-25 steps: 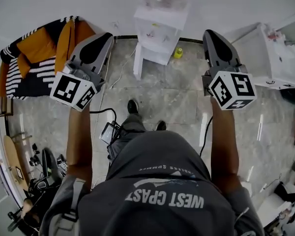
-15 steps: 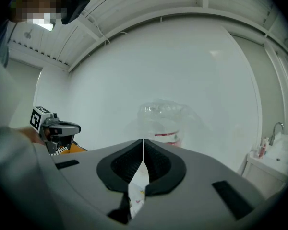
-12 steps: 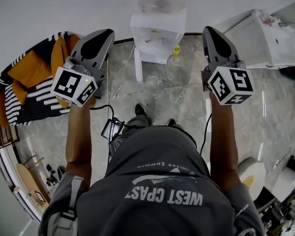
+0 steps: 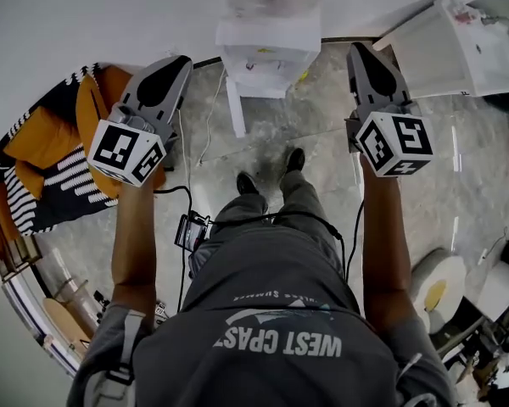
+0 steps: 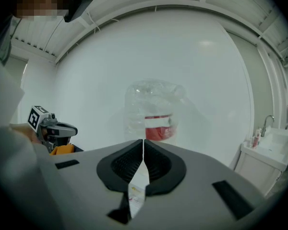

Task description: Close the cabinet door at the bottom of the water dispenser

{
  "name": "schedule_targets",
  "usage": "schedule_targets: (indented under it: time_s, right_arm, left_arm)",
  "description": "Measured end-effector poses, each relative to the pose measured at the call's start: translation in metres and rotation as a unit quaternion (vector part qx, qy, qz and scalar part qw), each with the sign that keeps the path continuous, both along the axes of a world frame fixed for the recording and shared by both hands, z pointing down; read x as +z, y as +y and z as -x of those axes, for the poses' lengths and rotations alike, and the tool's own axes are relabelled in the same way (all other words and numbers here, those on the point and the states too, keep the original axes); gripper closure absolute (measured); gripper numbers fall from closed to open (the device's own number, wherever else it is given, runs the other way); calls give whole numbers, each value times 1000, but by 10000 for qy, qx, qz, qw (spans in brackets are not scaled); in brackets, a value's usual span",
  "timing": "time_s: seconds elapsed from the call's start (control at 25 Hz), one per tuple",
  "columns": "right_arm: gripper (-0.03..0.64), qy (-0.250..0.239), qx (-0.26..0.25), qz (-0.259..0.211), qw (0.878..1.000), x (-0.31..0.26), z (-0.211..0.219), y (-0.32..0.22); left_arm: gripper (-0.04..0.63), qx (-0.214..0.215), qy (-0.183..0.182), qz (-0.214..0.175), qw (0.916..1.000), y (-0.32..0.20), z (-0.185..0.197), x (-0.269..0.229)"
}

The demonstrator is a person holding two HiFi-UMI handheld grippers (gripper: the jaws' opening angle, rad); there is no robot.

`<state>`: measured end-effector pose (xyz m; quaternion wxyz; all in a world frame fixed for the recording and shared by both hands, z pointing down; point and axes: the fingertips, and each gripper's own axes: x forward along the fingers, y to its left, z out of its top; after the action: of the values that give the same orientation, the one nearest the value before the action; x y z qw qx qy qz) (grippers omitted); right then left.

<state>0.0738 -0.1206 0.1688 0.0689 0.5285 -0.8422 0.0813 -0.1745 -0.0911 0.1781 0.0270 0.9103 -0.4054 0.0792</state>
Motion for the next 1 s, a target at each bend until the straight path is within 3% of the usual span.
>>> schedule_targets:
  time_s: [0.32,0.56,1.0]
  right_arm:
    - [586,-31,12,348,9994,81,-13,-45]
    - [584,-107,115,631,9979,144,-17,-62]
    - [583,-20,468,1334,9899,268,-36,-55]
  left_arm:
    - [569,-182,-106,434,9988,-29,-1,71]
    - [569,-288,-239,978,9945,-47,3,146]
    - [568,-477,-284,2117,9758,-60,17,313]
